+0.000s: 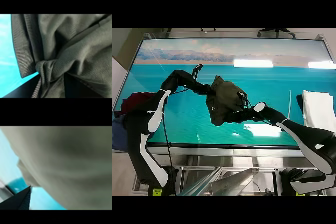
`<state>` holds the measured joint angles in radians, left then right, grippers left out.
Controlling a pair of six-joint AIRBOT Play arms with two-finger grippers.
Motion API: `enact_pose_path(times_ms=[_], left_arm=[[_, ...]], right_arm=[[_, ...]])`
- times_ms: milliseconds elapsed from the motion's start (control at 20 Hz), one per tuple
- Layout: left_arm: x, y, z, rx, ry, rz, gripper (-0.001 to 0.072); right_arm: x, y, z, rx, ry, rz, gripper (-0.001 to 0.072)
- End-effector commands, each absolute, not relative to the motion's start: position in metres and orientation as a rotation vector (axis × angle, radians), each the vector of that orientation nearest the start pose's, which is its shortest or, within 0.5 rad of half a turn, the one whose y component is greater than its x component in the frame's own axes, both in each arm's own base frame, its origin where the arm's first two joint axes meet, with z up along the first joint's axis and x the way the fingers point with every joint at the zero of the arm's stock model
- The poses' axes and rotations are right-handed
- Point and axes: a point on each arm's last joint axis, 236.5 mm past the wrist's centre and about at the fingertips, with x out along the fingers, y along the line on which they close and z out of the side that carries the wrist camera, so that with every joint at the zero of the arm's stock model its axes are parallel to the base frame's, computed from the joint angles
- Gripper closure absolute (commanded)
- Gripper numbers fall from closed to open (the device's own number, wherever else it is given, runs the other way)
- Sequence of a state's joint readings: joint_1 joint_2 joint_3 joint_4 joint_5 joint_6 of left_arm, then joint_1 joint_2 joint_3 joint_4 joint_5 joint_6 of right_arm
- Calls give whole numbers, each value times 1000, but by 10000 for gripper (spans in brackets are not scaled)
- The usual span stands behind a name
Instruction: Fold the shirts.
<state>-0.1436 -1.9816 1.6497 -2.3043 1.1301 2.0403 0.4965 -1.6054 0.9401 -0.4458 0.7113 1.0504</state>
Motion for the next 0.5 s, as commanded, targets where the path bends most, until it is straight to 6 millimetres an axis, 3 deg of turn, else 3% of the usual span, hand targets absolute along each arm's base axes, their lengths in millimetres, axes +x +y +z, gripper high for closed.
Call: enact_pose_path(times_ms=[0,50,100,150,200,250,350,450], left_arm=[[480,-217,-90,-257,1315,-762,420],[479,-217,-90,-257,1321,-767,509],[477,-217,-90,-256,1326,-770,688],[477,-217,-90,-256,1326,-771,691],[476,-217,-90,-256,1331,-775,690],[475,-217,-90,-256,1334,-777,690],[473,-213,-88,-261,1343,-780,691],[471,-206,-75,-265,1341,-790,691]], right_arm=[[334,343,-100,542,1245,717,212],[337,345,-101,558,1238,714,212],[340,348,-102,571,1234,717,213],[342,350,-103,586,1232,716,219],[345,353,-102,600,1230,717,315],[347,354,-101,600,1224,721,472],[347,358,-92,562,1199,781,692],[343,362,-74,538,1178,852,692]])
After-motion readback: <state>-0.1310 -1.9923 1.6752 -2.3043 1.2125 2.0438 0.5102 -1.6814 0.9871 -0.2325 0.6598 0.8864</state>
